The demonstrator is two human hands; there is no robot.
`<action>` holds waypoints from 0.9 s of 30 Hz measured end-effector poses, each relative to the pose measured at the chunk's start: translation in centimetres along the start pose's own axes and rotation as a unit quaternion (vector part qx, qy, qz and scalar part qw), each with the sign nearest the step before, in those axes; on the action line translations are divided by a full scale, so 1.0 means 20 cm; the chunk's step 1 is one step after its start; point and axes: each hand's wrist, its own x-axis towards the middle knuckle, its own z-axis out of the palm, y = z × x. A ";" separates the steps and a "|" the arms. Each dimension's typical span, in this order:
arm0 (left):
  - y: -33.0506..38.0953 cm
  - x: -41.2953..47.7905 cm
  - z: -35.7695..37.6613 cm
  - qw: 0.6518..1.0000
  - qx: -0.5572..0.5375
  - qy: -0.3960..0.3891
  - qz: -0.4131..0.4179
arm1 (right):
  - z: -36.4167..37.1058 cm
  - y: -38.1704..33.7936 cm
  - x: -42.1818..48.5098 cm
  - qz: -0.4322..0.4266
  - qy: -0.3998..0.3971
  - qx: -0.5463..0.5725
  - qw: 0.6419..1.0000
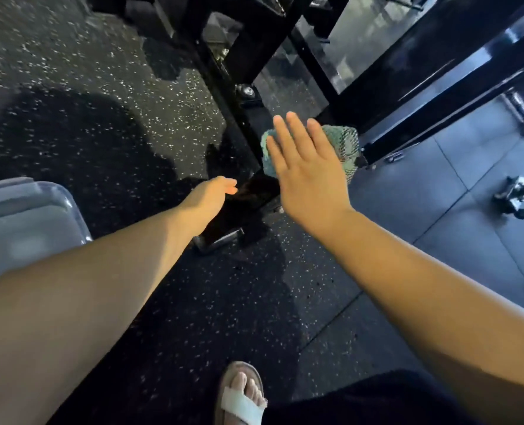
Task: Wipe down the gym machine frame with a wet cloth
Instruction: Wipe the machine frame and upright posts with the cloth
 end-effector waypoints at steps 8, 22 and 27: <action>-0.11 0.07 -0.12 0.995 -0.022 0.053 -0.087 | 0.22 -0.62 0.14 -0.201 -0.149 0.037 0.967; -0.30 0.23 -0.10 0.989 -0.081 0.038 -0.118 | 0.26 -0.60 0.13 -0.233 -0.146 -0.027 0.961; -0.36 0.28 -0.10 0.985 -0.081 0.098 -0.119 | 0.44 -1.01 0.20 -0.304 -0.189 0.010 0.934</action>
